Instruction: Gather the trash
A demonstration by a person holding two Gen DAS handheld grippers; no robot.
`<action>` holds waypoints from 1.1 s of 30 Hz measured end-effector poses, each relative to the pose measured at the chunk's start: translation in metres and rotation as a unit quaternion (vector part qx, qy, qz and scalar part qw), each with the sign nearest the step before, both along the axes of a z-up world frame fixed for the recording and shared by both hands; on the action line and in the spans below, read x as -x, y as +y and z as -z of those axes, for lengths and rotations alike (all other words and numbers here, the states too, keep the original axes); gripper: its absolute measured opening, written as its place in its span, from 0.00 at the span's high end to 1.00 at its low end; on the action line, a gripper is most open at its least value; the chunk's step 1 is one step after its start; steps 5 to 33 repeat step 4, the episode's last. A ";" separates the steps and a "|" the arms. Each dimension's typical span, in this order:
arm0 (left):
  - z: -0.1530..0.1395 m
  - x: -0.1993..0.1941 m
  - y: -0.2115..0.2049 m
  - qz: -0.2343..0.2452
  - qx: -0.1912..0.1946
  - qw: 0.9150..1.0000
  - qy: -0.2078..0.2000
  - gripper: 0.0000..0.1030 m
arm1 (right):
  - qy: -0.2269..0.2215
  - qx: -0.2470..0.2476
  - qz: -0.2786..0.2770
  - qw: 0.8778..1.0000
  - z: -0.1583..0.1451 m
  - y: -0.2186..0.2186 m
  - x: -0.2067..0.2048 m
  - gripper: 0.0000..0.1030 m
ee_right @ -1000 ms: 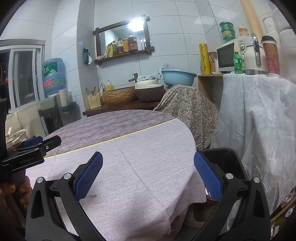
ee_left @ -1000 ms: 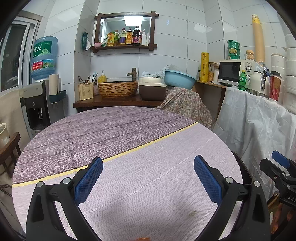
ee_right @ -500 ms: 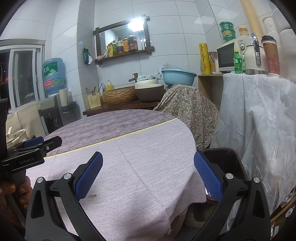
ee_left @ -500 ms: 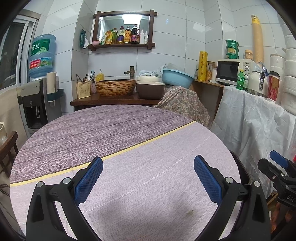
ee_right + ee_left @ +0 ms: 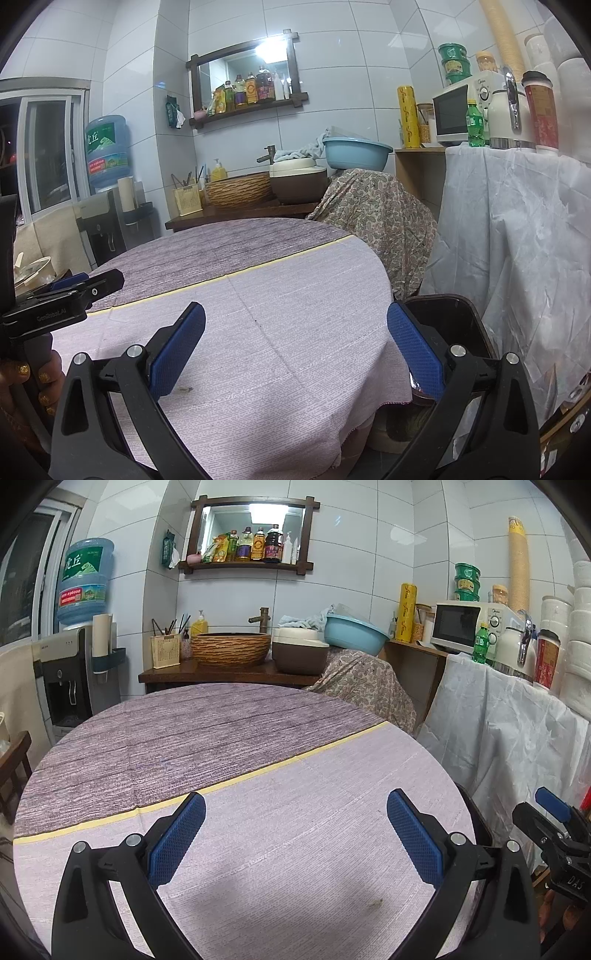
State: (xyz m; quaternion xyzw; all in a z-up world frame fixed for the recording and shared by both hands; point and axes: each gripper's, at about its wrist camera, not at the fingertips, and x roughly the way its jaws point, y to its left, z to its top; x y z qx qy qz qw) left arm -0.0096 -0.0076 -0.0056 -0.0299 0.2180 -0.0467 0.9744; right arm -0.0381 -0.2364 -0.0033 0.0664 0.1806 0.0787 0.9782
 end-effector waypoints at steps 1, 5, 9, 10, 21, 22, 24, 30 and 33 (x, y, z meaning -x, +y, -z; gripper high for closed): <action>0.000 0.001 0.000 0.003 0.000 1.000 -0.003 0.05 | 0.000 0.000 0.000 1.000 0.000 0.000 0.000 0.06; -0.001 0.002 0.000 -0.003 -0.005 1.000 -0.005 0.05 | -0.002 0.001 0.000 1.000 0.000 0.000 0.001 0.06; -0.001 0.002 0.000 -0.003 -0.005 1.000 -0.005 0.05 | -0.002 0.001 0.000 1.000 0.000 0.000 0.001 0.06; -0.001 0.002 0.000 -0.003 -0.005 1.000 -0.005 0.05 | -0.002 0.001 0.000 1.000 0.000 0.000 0.001 0.06; -0.001 0.002 0.000 -0.003 -0.005 1.000 -0.005 0.05 | -0.002 0.001 0.000 1.000 0.000 0.000 0.001 0.06; -0.001 0.002 0.000 -0.003 -0.005 1.000 -0.005 0.05 | -0.002 0.001 0.000 1.000 0.000 0.000 0.001 0.06; -0.001 0.002 0.000 -0.003 -0.005 1.000 -0.005 0.05 | -0.002 0.001 0.000 1.000 0.000 0.000 0.001 0.06; -0.001 0.002 0.000 -0.003 -0.005 1.000 -0.005 0.05 | -0.002 0.001 0.000 1.000 0.000 0.000 0.001 0.06; -0.001 0.002 0.000 -0.003 -0.005 1.000 -0.005 0.05 | -0.002 0.001 0.000 1.000 0.000 0.000 0.001 0.06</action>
